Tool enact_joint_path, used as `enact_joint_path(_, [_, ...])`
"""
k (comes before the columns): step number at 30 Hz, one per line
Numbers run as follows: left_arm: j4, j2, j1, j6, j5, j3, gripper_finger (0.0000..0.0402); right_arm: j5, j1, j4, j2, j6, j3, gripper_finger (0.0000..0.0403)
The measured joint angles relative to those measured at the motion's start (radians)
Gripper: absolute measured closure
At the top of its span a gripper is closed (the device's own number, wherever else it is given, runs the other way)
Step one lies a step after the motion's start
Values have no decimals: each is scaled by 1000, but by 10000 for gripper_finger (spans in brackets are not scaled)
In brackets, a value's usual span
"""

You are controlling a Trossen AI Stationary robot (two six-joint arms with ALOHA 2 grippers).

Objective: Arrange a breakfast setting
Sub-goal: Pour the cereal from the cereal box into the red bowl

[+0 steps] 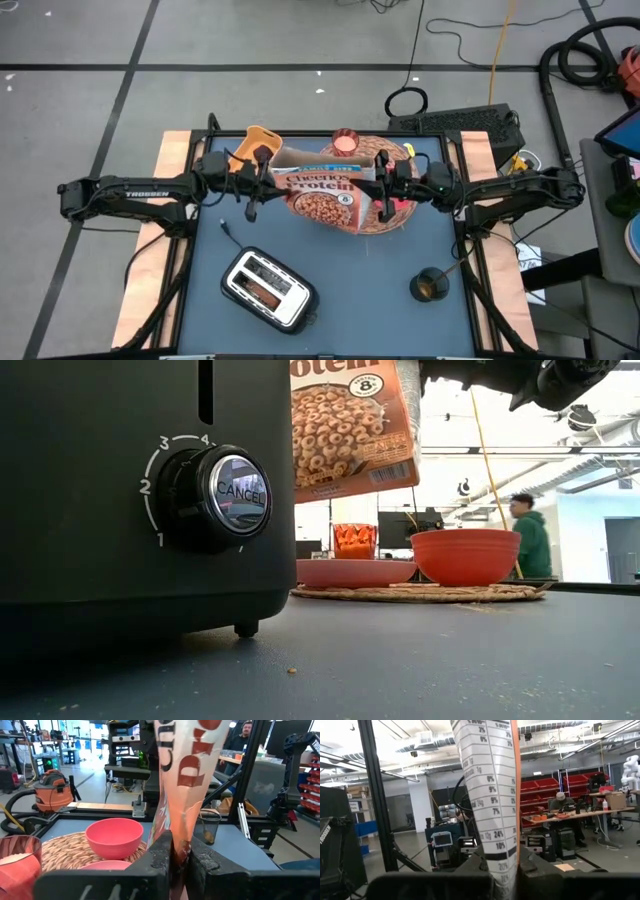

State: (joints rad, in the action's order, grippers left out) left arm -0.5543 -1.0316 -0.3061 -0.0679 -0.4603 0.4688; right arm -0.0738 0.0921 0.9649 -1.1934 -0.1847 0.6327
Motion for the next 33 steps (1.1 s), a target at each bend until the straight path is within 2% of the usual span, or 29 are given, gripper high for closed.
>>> enact_joint_path(8, [-39,1,0,-96,0,0,299,-1,0,69,2,14,0,402])
enact_joint_path(17, [-48,1,0,-91,1,-1,223,-3,1,164,4,51,-1,402])
enact_joint_path(26, [-47,1,-1,48,3,-1,211,-5,27,179,42,51,-2,403])
enact_joint_path(33, [-29,-2,-19,55,2,-4,211,-4,48,207,105,78,0,403])
